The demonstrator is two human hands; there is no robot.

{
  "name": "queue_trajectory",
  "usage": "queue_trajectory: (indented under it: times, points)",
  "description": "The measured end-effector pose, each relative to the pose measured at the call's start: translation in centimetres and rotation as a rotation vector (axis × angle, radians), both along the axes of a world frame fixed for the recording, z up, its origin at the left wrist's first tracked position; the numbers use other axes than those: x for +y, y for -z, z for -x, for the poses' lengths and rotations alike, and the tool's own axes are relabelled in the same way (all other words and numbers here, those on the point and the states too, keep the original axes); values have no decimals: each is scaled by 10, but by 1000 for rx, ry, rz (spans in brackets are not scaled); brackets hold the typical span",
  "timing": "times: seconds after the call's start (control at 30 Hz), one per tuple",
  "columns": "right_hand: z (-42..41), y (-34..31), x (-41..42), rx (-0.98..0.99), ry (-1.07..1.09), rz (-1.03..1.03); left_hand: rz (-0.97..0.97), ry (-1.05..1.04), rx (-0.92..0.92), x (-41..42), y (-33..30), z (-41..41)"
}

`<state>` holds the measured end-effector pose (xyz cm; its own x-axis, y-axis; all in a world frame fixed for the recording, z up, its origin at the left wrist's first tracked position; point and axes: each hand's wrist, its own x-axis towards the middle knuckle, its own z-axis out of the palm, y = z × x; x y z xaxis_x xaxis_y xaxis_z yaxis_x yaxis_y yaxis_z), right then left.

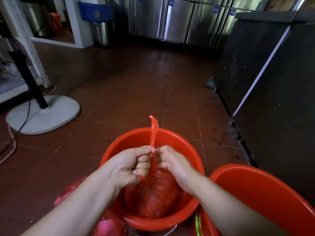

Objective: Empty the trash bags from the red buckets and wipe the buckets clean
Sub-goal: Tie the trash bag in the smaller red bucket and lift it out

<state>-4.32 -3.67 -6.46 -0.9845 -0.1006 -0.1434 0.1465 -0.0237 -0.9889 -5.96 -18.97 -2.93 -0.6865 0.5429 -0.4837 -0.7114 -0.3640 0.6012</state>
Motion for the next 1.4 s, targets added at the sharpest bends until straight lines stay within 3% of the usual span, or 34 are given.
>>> queue_trajectory:
  times: [0.07,0.17,0.43,0.53,0.7,0.87,1.0,1.1,1.17,1.27,1.3,1.4]
  points:
    - [-8,15,-5,20,-111,-155,-28,-32,-44,-6,-1,5]
    - [-8,15,-1,61,-172,-214,-5,-142,-126,-24,-6,15]
    - [-9,29,-20,454,-137,-733,-107,-434,-403,-29,-6,17]
    - [-6,30,-23,551,-121,-807,-133,-470,-426,-29,-2,15]
    - [-9,24,-14,287,-37,-437,-35,-462,-370,-35,14,6]
    - [-11,21,-8,9,82,-48,66,-445,-172,-34,40,-7]
    - [-11,21,-9,-158,188,149,-190,-470,-59,-28,54,-23]
    - [-12,24,-11,-244,237,259,-219,-401,-71,-24,66,-36]
    - [-15,24,-13,-246,218,228,-138,-359,-97,-25,68,-39]
    - [-20,23,-17,-192,196,120,231,-368,29,-28,69,-34]
    - [-21,24,-17,-164,191,108,419,-396,185,-30,68,-31]
    - [-23,23,-16,-59,147,27,1039,-259,969,-34,66,-19]
